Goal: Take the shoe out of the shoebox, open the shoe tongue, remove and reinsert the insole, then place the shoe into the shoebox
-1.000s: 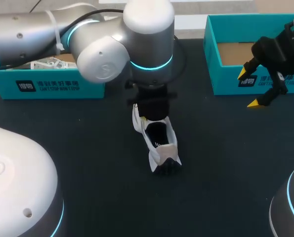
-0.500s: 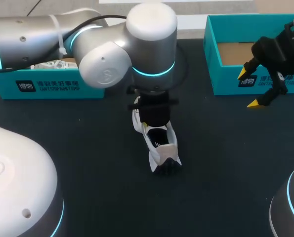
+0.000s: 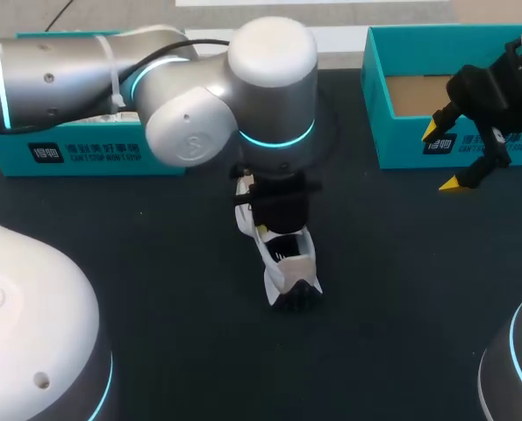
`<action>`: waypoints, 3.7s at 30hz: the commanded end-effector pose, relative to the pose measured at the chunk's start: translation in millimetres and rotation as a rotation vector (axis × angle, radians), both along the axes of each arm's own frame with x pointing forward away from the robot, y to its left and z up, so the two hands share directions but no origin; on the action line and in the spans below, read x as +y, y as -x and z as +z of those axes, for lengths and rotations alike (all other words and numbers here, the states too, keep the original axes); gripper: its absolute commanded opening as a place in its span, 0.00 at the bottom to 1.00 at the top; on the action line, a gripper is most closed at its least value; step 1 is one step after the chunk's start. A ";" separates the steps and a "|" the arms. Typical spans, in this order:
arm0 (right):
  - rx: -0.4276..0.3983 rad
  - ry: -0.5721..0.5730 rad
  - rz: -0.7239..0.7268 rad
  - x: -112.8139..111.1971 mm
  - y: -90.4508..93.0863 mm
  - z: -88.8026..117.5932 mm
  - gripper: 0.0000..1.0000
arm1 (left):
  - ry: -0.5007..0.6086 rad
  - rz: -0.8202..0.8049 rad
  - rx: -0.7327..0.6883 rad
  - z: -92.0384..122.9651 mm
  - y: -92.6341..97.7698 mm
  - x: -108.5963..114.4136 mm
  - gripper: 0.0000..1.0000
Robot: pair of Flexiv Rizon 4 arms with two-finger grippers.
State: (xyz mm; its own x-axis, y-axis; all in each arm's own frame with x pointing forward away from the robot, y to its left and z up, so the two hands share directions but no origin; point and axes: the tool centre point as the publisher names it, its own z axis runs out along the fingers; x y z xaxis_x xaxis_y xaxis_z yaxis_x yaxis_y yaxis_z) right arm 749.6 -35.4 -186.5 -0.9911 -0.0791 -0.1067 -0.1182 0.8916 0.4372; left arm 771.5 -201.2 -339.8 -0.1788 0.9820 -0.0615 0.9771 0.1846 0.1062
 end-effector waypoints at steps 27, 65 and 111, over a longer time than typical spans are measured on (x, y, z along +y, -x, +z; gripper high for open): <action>0.002 0.003 -0.001 0.9 -1.2 -0.3 1.00 | 0.151 0.181 -0.034 65.8 -3.9 15.4 1.00; 0.002 0.003 -0.001 0.9 -1.2 -0.3 1.00 | -0.048 2.164 0.169 73.8 36.9 42.7 1.00; 0.002 0.003 -0.001 0.9 -1.2 -0.3 1.00 | -0.038 1.767 0.139 52.0 115.0 -9.2 1.00</action>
State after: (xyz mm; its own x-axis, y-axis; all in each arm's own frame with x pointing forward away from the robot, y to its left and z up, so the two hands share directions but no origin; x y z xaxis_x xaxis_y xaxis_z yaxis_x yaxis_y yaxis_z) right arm 749.6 -35.4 -186.5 -0.9912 -0.0790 -0.1066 -0.1181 0.8916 0.4371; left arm 656.6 -211.1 -288.0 -0.9273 -0.3693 0.0613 -0.3644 0.9280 0.0773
